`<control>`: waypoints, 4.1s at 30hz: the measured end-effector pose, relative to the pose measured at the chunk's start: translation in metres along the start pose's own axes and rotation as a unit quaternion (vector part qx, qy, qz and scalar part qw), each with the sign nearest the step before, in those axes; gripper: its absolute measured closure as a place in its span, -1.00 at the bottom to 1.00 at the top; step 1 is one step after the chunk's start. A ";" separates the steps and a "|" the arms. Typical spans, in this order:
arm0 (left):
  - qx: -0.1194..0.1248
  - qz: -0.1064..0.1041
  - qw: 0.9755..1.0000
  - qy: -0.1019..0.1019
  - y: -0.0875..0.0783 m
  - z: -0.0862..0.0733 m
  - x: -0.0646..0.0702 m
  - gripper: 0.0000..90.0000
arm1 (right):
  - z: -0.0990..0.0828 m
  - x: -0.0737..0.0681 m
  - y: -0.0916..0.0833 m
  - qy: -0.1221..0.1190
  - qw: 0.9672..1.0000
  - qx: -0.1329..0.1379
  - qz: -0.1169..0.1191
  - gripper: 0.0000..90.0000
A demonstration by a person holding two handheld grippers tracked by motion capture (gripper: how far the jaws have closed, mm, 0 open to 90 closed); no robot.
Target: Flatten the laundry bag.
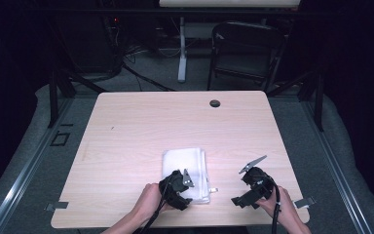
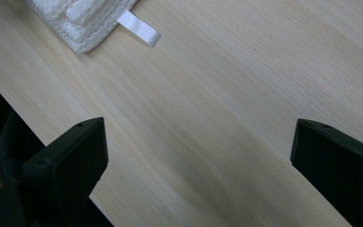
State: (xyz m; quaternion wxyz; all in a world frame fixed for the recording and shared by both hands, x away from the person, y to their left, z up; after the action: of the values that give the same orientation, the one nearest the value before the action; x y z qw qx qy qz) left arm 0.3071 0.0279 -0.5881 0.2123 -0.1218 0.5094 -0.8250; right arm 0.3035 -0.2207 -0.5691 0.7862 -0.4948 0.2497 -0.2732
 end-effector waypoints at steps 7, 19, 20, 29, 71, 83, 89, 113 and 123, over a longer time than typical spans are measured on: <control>0.011 -0.015 1.000 -0.002 -0.001 -0.002 -0.004 0.07 | 0.001 -0.001 0.001 -0.002 1.000 0.000 -0.005 -0.87; 0.017 -0.033 0.999 -0.002 -0.002 -0.001 -0.007 0.43 | 0.005 -0.010 0.004 -0.015 1.000 -0.004 0.000 -0.68; 0.017 -0.037 0.999 -0.005 -0.002 -0.001 -0.008 0.45 | 0.006 -0.010 0.004 -0.018 1.000 -0.005 -0.005 -0.67; 0.022 -0.053 0.998 -0.023 -0.004 -0.003 -0.011 0.66 | 0.008 -0.013 0.005 -0.024 1.000 0.000 -0.008 -0.17; 0.040 -0.094 0.995 0.006 -0.002 0.006 0.000 0.35 | 0.070 -0.065 0.046 -0.115 0.993 0.037 0.001 1.00; 0.038 -0.079 0.996 0.008 0.006 0.012 0.002 0.65 | 0.067 -0.066 0.056 -0.116 0.993 0.028 0.010 1.00; 0.043 -0.077 0.996 0.001 0.006 0.011 0.000 0.79 | 0.065 -0.064 0.059 -0.110 0.994 0.023 0.017 1.00; 0.044 -0.049 0.998 0.007 0.009 0.016 0.005 0.84 | 0.063 -0.061 0.061 -0.085 0.996 0.032 0.024 1.00; 0.071 -0.048 0.996 -0.013 -0.008 0.019 -0.002 0.88 | 0.064 -0.062 0.061 -0.079 0.996 0.035 0.023 1.00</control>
State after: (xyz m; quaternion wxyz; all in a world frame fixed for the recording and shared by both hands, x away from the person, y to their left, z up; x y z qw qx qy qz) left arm 0.3152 0.0168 -0.5721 0.1869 -0.1411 0.4400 -0.8669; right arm 0.3117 -0.1161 -0.5925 0.8264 -0.4811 0.1885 -0.2238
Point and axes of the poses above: each handheld gripper's, and its own axes: y roughly forward along the jaws, z roughly out of its top, x roughly to its right, the point moved 4 cm from there along y, roughly forward along the jaws, and after that the axes turned 5 degrees about -y, right-handed, at the moved point
